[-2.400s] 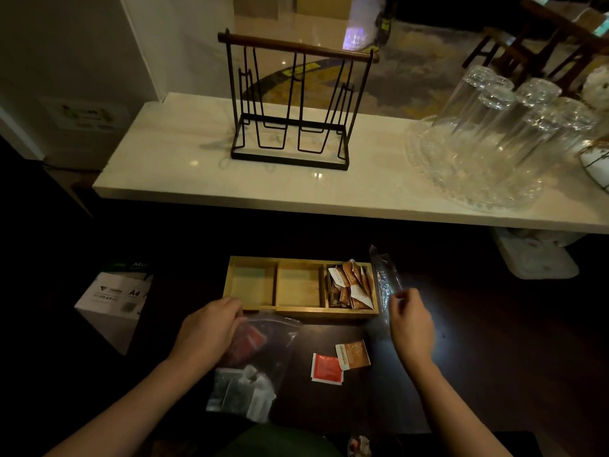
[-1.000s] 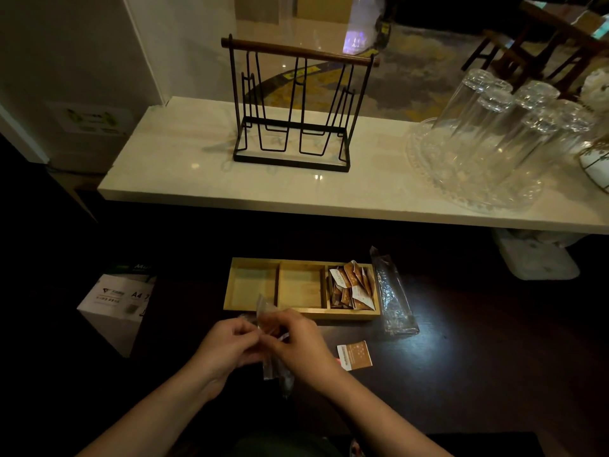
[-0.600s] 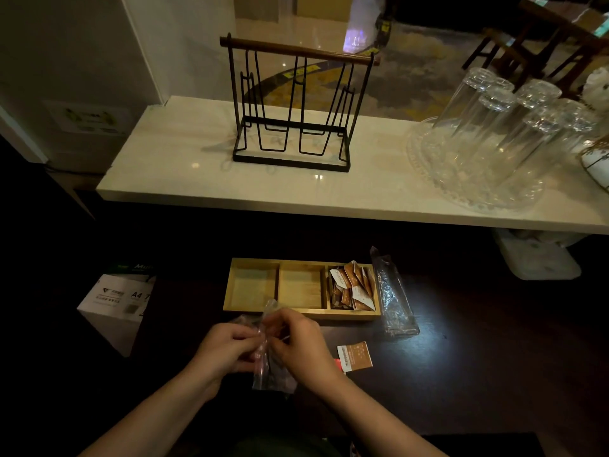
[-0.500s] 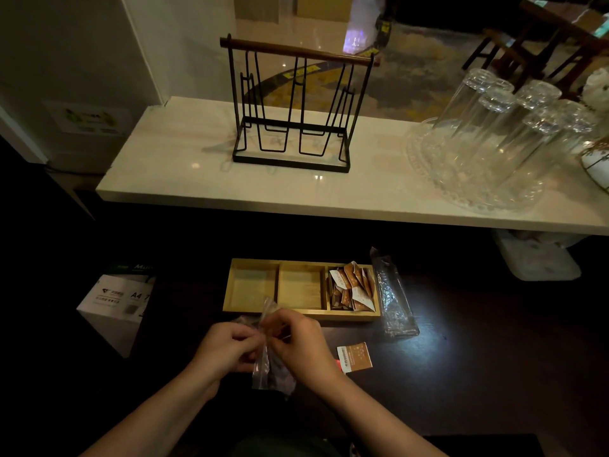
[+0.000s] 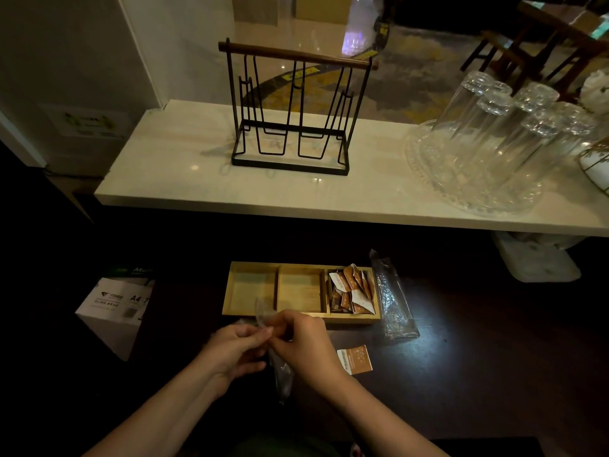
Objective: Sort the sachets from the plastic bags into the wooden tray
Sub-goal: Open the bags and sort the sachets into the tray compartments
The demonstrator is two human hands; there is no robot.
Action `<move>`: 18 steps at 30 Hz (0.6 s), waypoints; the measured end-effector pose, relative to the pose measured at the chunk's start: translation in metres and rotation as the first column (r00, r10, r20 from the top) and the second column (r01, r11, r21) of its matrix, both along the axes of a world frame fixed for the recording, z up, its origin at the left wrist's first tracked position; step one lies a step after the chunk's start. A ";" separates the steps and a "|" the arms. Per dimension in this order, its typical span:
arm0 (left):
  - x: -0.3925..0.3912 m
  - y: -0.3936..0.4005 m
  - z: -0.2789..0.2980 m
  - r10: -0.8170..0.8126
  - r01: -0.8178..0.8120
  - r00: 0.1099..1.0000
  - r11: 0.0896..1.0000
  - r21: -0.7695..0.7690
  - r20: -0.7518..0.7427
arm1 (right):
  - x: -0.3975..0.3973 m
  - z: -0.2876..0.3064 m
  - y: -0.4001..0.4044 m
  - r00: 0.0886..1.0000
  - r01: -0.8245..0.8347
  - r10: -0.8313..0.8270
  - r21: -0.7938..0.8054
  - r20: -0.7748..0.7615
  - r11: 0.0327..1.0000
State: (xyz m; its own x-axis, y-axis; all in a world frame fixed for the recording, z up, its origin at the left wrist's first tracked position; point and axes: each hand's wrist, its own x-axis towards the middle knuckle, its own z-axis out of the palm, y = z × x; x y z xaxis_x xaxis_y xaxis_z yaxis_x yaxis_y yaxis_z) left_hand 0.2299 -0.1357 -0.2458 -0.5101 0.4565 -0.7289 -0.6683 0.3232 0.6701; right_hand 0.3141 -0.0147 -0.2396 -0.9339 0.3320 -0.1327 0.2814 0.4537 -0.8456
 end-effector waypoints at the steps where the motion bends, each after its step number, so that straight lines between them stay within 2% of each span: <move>1: 0.000 0.000 -0.001 0.007 -0.008 1.000 1.000 0.011 0.017 | 0.001 0.000 0.002 1.000 0.005 -0.005 0.000 0.015 1.000; 6: 0.003 0.000 -0.004 0.013 -0.017 0.998 0.998 0.065 0.057 | -0.003 -0.003 0.004 0.991 0.088 -0.072 -0.147 0.110 0.985; 11: 0.002 0.001 -0.003 0.021 -0.024 0.999 0.996 0.088 0.034 | -0.008 -0.001 -0.004 0.989 0.134 -0.126 -0.108 0.071 0.985; 14: 0.007 0.004 -0.003 0.055 -0.055 0.998 0.997 0.059 0.008 | -0.007 0.002 -0.006 0.997 0.063 -0.061 -0.055 0.050 0.996; 18: 0.015 0.011 0.002 0.068 -0.071 0.988 0.997 -0.017 -0.142 | -0.007 -0.001 -0.011 0.996 -0.035 0.036 -0.023 0.078 0.999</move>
State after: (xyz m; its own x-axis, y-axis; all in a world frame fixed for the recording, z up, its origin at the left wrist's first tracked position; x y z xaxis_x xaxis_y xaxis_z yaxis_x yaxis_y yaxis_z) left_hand 0.2453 -0.1243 -0.2438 -0.6387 0.4011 -0.6567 -0.5885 0.2953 0.7527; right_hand 0.3070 -0.0256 -0.2409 -0.9315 0.2951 -0.2124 0.3310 0.4462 -0.8315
